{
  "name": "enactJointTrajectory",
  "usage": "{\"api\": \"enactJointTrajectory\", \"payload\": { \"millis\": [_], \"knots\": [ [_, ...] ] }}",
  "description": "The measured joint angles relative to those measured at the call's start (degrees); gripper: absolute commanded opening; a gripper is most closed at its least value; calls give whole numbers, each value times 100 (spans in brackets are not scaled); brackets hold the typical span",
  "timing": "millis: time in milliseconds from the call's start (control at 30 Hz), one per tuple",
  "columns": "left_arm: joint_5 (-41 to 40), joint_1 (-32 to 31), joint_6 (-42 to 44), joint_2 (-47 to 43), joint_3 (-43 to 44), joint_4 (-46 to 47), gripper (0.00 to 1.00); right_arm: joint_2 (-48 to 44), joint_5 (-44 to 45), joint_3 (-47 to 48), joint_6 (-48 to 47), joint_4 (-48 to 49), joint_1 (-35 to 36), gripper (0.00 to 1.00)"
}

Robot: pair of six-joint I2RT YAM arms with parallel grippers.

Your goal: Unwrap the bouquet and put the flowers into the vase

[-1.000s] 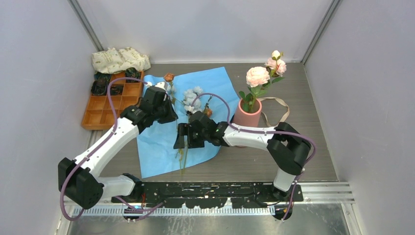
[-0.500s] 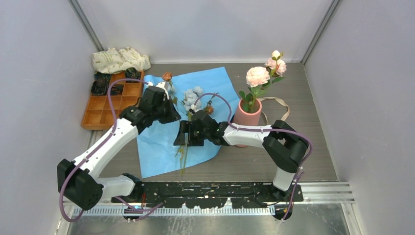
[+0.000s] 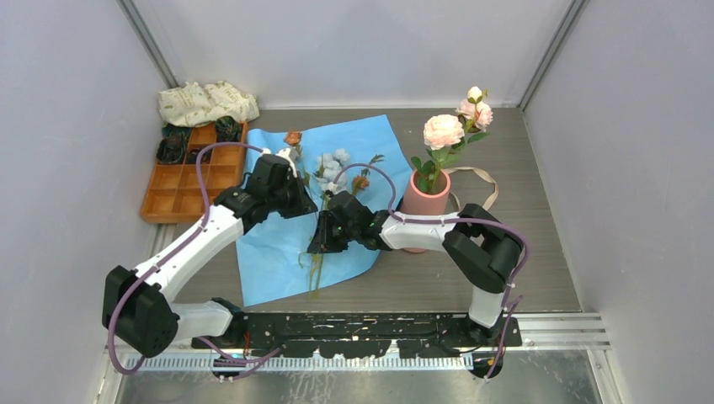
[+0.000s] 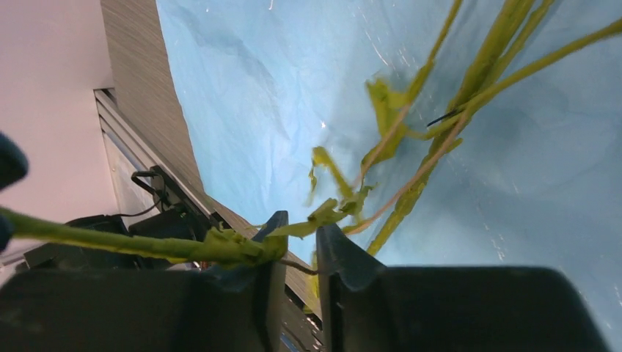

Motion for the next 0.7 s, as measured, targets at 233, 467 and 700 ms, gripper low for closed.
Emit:
{"api": "enactJointTrajectory", "payload": {
  "millis": [233, 467, 700],
  "knots": [
    [26, -35, 24, 4, -20, -15, 16, 35, -52, 20, -52, 7, 0, 1],
    [-804, -37, 133, -365, 216, -638, 45, 31, -50, 247, -297, -468, 7, 1],
    [-2306, -37, 243, -1904, 903, -1211, 51, 33, 136, 1169, -881, -1464, 260, 1]
  ]
}}
